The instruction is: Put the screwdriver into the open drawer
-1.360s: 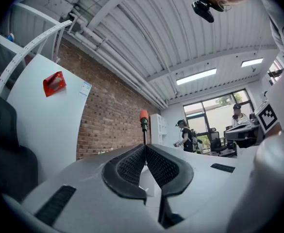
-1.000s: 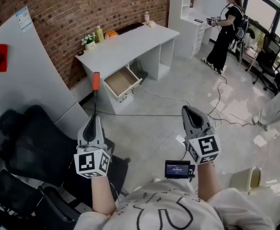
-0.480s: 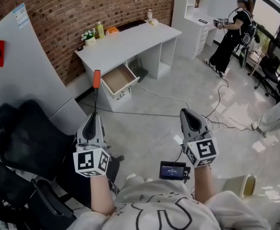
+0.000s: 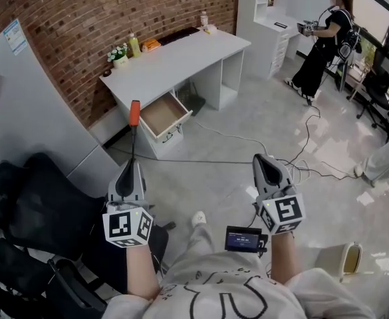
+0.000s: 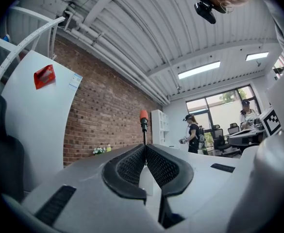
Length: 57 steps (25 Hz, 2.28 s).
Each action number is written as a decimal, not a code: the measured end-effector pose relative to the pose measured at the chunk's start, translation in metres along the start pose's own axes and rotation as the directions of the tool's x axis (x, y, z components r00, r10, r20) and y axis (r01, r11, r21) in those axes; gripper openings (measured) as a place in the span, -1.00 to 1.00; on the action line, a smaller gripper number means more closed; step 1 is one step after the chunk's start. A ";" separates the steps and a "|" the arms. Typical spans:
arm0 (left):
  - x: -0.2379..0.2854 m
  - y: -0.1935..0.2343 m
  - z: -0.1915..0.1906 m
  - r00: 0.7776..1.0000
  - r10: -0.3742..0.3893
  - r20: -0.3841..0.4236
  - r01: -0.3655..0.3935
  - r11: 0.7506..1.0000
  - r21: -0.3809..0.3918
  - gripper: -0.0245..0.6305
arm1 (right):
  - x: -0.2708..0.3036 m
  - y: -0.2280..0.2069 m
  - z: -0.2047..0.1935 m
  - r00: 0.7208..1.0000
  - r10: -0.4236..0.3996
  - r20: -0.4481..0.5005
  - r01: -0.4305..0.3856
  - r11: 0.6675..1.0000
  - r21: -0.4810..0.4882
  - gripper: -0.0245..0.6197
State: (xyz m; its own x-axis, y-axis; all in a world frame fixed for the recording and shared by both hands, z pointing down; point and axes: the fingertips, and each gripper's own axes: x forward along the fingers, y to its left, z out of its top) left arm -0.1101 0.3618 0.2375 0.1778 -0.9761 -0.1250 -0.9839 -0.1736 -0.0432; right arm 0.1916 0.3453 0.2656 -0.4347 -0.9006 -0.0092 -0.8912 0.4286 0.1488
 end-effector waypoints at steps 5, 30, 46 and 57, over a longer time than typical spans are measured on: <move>0.052 0.010 -0.011 1.000 -0.003 0.004 0.003 1.000 -0.023 -0.86 | 0.039 -0.021 -0.008 1.000 -0.011 -0.015 0.011 1.000 -0.005 -0.87; 0.277 0.105 -0.067 1.000 -0.002 -0.031 -0.001 0.996 -0.091 -0.86 | 0.271 -0.074 -0.027 0.998 -0.007 -0.064 0.005 0.999 -0.032 -0.87; 0.383 0.140 -0.103 0.994 0.077 -0.079 -0.086 0.989 -0.121 -0.86 | 0.403 -0.123 -0.047 0.992 0.061 -0.108 -0.066 0.997 -0.039 -0.87; 0.505 0.153 -0.119 0.990 0.096 -0.105 -0.106 0.990 -0.094 -0.86 | 0.520 -0.189 -0.056 0.991 0.076 -0.114 -0.078 0.997 -0.011 -0.86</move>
State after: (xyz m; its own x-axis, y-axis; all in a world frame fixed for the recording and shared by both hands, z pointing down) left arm -0.1731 -0.1727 0.2858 0.0789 -0.9966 -0.0241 -0.9947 -0.0803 0.0637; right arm 0.1413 -0.2077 0.2884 -0.4833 -0.8679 0.1149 -0.8532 0.4964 0.1600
